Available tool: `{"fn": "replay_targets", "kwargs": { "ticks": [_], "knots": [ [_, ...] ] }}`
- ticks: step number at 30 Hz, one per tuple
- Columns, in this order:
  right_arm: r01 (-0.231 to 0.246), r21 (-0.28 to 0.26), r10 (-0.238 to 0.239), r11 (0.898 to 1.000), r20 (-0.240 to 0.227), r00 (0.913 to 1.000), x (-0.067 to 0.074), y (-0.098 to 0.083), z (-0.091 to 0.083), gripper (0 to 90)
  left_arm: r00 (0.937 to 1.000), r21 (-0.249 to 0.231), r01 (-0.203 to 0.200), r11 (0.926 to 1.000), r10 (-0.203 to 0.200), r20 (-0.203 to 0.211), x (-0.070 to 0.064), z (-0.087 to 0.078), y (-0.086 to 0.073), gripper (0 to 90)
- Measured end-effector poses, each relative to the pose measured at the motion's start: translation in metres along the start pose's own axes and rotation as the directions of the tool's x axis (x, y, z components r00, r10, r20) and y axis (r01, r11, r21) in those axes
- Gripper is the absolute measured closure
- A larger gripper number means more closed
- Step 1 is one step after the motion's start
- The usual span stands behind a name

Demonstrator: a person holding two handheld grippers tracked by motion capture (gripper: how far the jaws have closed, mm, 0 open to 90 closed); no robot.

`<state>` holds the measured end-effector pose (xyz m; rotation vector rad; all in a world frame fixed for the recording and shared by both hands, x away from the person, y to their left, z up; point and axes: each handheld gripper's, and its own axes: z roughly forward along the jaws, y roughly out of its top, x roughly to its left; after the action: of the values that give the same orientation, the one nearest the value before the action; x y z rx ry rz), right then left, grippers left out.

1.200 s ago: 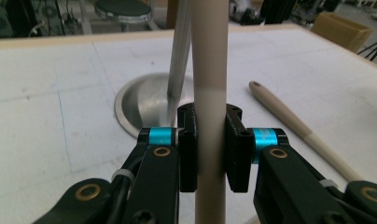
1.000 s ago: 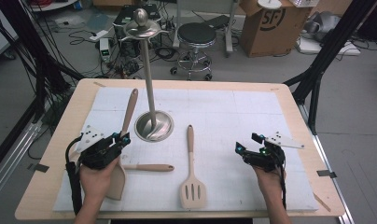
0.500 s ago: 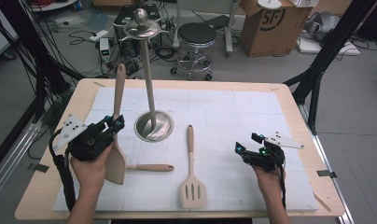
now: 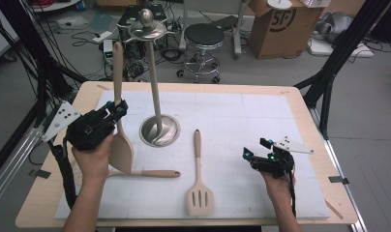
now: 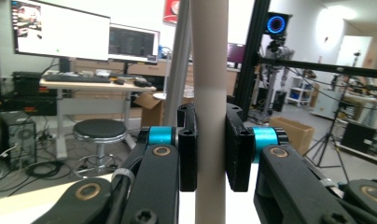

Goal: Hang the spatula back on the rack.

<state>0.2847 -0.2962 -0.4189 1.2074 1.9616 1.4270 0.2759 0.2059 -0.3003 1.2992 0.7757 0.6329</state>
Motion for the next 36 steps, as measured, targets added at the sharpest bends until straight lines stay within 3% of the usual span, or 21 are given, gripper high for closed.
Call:
{"fn": "replay_targets", "kwargs": {
  "ticks": [4, 9, 16, 24, 26, 28, 32, 36],
  "knots": [
    [0.0, -0.001, 0.0, 1.0, 0.0, 1.0, 0.0, 0.0, 0.0, 17.6, 1.0, 0.024, -0.001, 0.9997, 0.001, 0.003, 0.004, 0.007, 0.002, 78.1],
    [0.0, -0.002, 0.0, 1.0, 0.0, 1.0, 0.0, 0.0, 0.0, 17.6, 0.9991, 0.026, 0.036, 0.999, -0.037, 0.019, 0.013, 0.011, 0.003, 78.1],
    [0.001, -0.002, -0.001, 1.0, -0.001, 1.0, 0.0, 0.0, 0.0, 17.6, 0.9979, 0.053, 0.035, 0.998, -0.038, 0.053, 0.016, 0.021, 0.009, 78.1],
    [-0.001, -0.003, 0.001, 1.0, 0.002, 1.0, 0.0, 0.0, -0.001, 17.6, 0.9961, 0.075, 0.058, 0.9955, -0.063, 0.063, 0.022, 0.024, 0.001, 77.7],
    [0.0, -0.002, 0.0, 1.0, 0.001, 1.0, 0.0, 0.0, -0.001, 17.6, 0.9961, 0.06, 0.062, 0.9962, -0.066, 0.059, 0.022, 0.024, -0.001, 77.1],
    [0.0, -0.001, 0.0, 1.0, 0.0, 1.0, 0.0, 0.0, -0.001, 17.6, 0.9982, 0.013, 0.052, 0.9986, -0.052, 0.03, 0.022, 0.021, -0.002, 73.8],
    [0.001, -0.007, -0.001, 1.0, 0.004, 1.0, 0.0, 0.0, -0.002, 17.6, 0.9991, -0.055, 0.043, 0.9976, -0.043, -0.002, 0.023, 0.013, -0.001, 53.3],
    [0.002, -0.003, -0.002, 1.0, 0.002, 1.0, 0.0, 0.0, -0.001, 17.6, 0.9998, -0.127, 0.019, 0.9918, -0.02, -0.007, 0.02, 0.008, 0.003, 50.6]
  ]
}}
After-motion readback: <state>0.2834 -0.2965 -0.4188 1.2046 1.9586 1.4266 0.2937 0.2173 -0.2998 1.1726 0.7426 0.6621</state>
